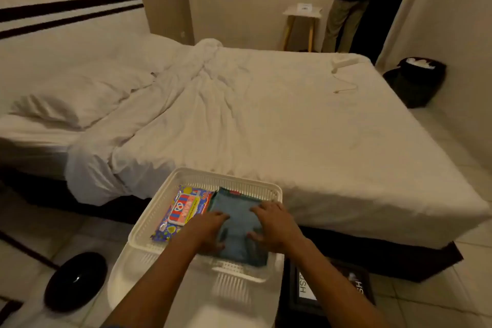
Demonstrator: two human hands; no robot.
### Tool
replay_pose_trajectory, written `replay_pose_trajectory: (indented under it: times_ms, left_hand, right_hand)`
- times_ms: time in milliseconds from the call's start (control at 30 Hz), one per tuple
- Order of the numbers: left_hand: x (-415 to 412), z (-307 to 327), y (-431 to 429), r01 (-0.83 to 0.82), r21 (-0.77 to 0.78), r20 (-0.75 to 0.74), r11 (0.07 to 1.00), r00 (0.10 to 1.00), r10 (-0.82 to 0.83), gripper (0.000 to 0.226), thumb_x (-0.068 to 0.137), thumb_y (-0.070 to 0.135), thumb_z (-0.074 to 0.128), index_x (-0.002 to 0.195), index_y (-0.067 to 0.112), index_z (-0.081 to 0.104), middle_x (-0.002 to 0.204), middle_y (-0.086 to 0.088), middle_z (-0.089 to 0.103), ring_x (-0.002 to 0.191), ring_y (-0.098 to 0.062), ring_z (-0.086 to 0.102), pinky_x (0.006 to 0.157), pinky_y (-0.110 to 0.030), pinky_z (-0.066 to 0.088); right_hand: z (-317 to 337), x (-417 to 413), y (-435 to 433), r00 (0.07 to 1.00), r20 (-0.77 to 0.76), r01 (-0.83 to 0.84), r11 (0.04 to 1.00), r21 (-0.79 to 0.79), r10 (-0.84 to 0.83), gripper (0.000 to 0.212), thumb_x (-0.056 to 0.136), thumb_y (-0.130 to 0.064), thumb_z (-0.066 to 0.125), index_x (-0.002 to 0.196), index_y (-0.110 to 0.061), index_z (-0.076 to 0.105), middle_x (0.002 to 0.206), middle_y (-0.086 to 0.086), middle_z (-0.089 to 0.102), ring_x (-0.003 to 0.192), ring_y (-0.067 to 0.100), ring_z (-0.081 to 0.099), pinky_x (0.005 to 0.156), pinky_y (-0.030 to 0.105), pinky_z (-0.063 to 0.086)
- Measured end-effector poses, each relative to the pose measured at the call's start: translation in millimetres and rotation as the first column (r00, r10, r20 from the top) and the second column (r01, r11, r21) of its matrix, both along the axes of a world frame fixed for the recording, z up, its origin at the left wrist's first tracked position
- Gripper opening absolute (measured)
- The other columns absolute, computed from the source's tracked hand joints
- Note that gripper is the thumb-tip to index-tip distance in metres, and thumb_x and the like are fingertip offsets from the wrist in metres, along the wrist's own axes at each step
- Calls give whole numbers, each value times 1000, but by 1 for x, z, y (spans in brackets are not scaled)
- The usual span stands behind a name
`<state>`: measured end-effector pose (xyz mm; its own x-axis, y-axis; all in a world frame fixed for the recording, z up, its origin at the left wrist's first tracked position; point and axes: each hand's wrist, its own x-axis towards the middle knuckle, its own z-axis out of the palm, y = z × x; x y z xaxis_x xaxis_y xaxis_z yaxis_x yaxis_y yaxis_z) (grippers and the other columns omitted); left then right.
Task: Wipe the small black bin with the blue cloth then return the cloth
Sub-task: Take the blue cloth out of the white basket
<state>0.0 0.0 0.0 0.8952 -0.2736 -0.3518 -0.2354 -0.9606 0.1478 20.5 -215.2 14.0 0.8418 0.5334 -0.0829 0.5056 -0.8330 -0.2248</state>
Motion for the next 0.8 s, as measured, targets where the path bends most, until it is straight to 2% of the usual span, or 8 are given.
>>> replay_pose_trajectory:
  times_ms: [67, 233, 333, 500, 600, 700, 733, 800]
  left_hand:
    - [5, -4, 5, 26, 52, -38, 998, 999, -24, 88, 77, 41, 73, 150, 22, 28, 156, -3, 31, 137, -25, 40, 111, -36, 36]
    - [5, -15, 8, 99, 147, -39, 984, 995, -94, 84, 72, 46, 77, 144, 26, 38, 147, -5, 39, 128, -30, 50, 105, -41, 44]
    - [8, -14, 11, 137, 166, -14, 976, 990, -137, 69, 74, 45, 73, 135, 26, 47, 138, -6, 48, 120, -30, 56, 98, -41, 48]
    - [5, -8, 5, 196, 223, 40, 955, 977, -210, 33, 82, 24, 62, 114, 22, 64, 119, -8, 63, 108, -31, 62, 85, -39, 48]
    - [-3, -3, 5, 120, 140, 168, 983, 975, -143, 21, 85, 20, 57, 103, 18, 69, 106, -10, 70, 98, -30, 67, 79, -37, 50]
    - [-5, 12, 10, 9, -10, 315, 1000, 949, -6, 4, 78, 19, 68, 82, 20, 67, 81, -9, 72, 75, -29, 70, 60, -36, 51]
    - [-3, 18, 10, -20, -44, 370, 999, 928, 35, 6, 78, 19, 69, 83, 21, 65, 81, -7, 71, 74, -27, 69, 59, -36, 51]
    - [4, 39, 8, -47, -131, 437, 990, 894, 100, 15, 84, 19, 62, 98, 20, 64, 96, -6, 70, 89, -27, 67, 71, -37, 50]
  right_hand:
    - [-7, 1, 6, 996, -22, -89, 987, -132, 87, 71, 81, -55, 62, 136, -15, 43, 133, 12, 50, 125, 30, 42, 111, 43, 20]
    - [-25, -7, 9, 989, -58, -147, 915, -376, 135, 105, 70, -59, 73, 145, -2, 26, 140, 21, 40, 131, 37, 35, 117, 51, 7]
    - [-22, -8, 14, 988, -85, -152, 894, -421, 128, 99, 73, -52, 74, 144, 1, 28, 140, 23, 40, 129, 38, 37, 116, 47, 18]
    - [-3, -16, 26, 984, -86, -180, 902, -392, 159, 31, 89, -14, 61, 118, -4, 61, 118, 19, 61, 106, 34, 60, 89, 42, 47]
    - [6, -15, 21, 987, -49, -158, 929, -334, 150, 23, 90, -11, 56, 111, -5, 64, 110, 18, 65, 99, 34, 63, 81, 42, 50]
    - [22, -5, 10, 999, -14, -42, 989, -139, 40, 22, 90, -14, 52, 107, -8, 65, 107, 17, 66, 96, 32, 64, 79, 40, 52]
    - [30, -1, 6, 1000, 2, -8, 997, -71, 9, 22, 89, -15, 51, 105, -11, 65, 106, 16, 66, 94, 31, 64, 78, 39, 52]
    - [49, 9, 1, 999, 35, 40, 999, 35, -42, 21, 89, -17, 49, 103, -14, 64, 106, 14, 66, 92, 31, 63, 77, 38, 53]
